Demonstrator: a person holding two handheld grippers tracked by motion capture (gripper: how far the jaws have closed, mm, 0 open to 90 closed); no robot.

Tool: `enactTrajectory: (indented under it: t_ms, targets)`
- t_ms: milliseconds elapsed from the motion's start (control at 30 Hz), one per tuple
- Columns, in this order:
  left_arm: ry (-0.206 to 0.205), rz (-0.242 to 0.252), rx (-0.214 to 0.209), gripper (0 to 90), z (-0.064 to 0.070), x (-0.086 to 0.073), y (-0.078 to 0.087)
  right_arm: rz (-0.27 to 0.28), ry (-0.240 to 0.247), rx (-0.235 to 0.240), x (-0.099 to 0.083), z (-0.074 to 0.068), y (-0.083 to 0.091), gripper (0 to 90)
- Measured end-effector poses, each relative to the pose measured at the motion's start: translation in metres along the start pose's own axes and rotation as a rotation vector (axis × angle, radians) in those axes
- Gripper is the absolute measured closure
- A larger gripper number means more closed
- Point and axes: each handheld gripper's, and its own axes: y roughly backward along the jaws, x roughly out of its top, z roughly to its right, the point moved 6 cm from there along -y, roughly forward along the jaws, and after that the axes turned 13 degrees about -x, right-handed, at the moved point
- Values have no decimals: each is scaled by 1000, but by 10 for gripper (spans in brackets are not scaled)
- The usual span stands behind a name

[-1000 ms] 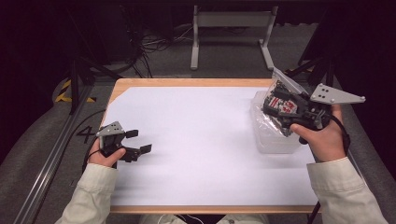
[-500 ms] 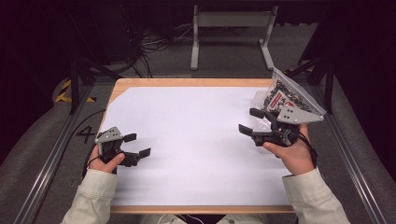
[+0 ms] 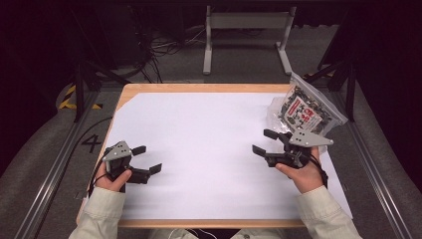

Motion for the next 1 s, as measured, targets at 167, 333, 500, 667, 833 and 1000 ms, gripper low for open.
enactTrajectory:
  t_ms: [167,333,500,667,833,1000]
  targets:
    - [-4,11,-6,37,1,-4,0,-39,12,17,-22,-5,-3,274]
    - [4,41,4,32,-4,-11,2,-90,11,9,-41,-4,-7,274]
    - [-8,3,-2,29,-3,-15,-1,-151,61,-21,-53,-7,-10,280]
    - [-25,-35,-9,29,0,-18,-7,-274,38,9,-72,-15,-15,299]
    - [-30,-48,-11,29,0,-20,-9,-373,21,25,-86,-18,-18,296]
    - [-27,-57,-23,29,2,-22,-11,-406,32,18,-89,-19,-21,263]
